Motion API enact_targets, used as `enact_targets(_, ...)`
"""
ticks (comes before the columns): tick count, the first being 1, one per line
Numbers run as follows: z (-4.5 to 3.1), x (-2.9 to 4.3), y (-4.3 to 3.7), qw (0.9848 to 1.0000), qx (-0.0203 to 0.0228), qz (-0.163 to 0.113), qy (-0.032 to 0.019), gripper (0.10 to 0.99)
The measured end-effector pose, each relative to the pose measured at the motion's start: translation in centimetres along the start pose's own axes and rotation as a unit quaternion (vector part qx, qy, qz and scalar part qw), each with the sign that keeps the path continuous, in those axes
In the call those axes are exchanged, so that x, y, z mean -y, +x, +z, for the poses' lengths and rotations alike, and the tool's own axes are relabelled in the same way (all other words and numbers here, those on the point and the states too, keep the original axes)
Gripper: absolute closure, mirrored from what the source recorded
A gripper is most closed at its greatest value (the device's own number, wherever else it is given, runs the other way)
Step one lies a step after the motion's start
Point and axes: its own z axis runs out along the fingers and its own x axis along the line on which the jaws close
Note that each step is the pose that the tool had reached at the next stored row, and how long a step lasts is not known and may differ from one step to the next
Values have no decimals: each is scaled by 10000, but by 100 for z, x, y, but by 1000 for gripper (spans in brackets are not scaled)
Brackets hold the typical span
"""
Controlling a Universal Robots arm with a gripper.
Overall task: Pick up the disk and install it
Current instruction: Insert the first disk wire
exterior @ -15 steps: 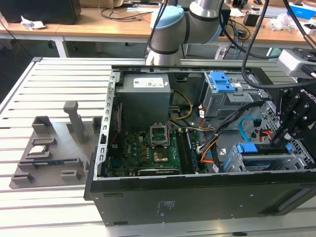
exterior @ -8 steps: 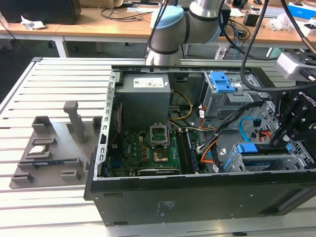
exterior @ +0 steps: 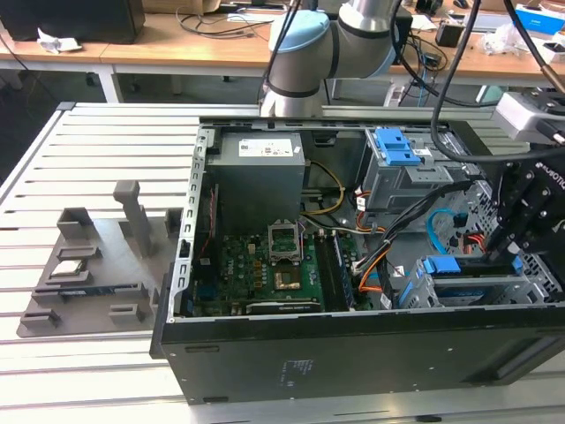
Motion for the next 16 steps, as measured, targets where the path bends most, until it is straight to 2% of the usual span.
enact_targets(2, -132, -13, -14, 10000, -2, 0, 0, 835)
enact_targets(3, -164, -16, -18, 10000, -5, 0, 0, 851)
enact_targets(4, -233, -22, -23, 10000, -6, 1, 0, 851)
enact_targets(6, -340, -32, -25, 10000, -10, 1, 0, 980)
enact_targets(9, -452, -42, -16, 10000, -9, 1, 0, 980)
enact_targets(16, -463, -43, -15, 10000, -9, 1, 0, 980)
